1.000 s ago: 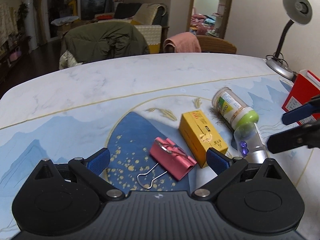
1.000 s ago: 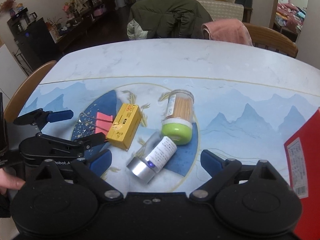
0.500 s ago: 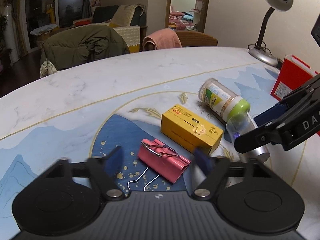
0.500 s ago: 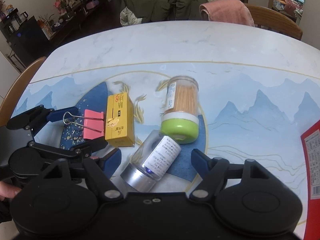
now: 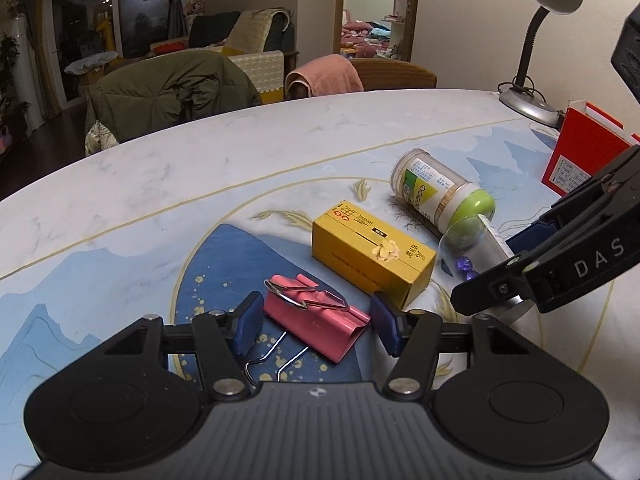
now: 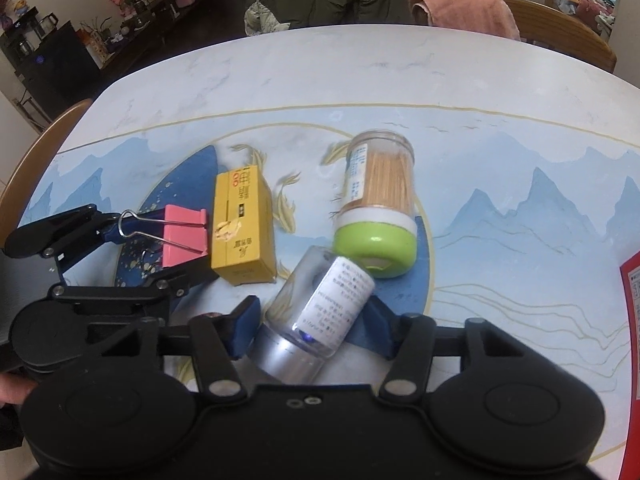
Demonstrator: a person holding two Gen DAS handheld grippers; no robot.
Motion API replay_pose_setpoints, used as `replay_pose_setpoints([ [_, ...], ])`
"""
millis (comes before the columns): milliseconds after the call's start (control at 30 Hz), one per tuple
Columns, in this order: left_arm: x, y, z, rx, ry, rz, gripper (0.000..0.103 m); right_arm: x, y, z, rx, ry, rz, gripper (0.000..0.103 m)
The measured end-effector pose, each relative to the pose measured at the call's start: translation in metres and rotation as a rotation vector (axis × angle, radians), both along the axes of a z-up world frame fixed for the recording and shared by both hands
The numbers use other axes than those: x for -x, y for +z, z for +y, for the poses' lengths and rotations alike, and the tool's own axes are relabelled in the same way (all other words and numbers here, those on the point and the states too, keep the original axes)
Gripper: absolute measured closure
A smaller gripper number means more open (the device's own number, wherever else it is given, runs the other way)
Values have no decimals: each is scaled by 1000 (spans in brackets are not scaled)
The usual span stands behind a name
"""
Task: Organize rigid objects
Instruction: 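Grasp the pink binder clip with left tool while right tool grasps clear bottle, then carry the binder clip and clear bottle with both tools over the shoebox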
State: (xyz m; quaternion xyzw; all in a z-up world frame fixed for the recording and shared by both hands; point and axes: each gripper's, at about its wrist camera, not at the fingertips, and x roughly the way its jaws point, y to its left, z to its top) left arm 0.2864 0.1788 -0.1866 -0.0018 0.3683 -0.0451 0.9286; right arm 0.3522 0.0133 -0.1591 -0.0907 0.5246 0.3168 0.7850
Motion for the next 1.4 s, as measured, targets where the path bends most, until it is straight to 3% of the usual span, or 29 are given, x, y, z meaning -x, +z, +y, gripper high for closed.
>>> replay_pose_setpoints([
  [167, 9, 2, -3, 9, 47, 18, 45, 6, 3, -8, -4, -11, -3, 58],
  [633, 54, 27, -26, 98, 114, 16, 45, 37, 30, -48, -38, -22, -17, 59],
  [967, 82, 57, -61, 120, 82, -4, 45, 62, 65, -86, -82, -18, -44, 59],
  [1400, 88, 114, -144, 118, -30, -72, 45, 80, 112, -160, -126, -28, -102, 59],
])
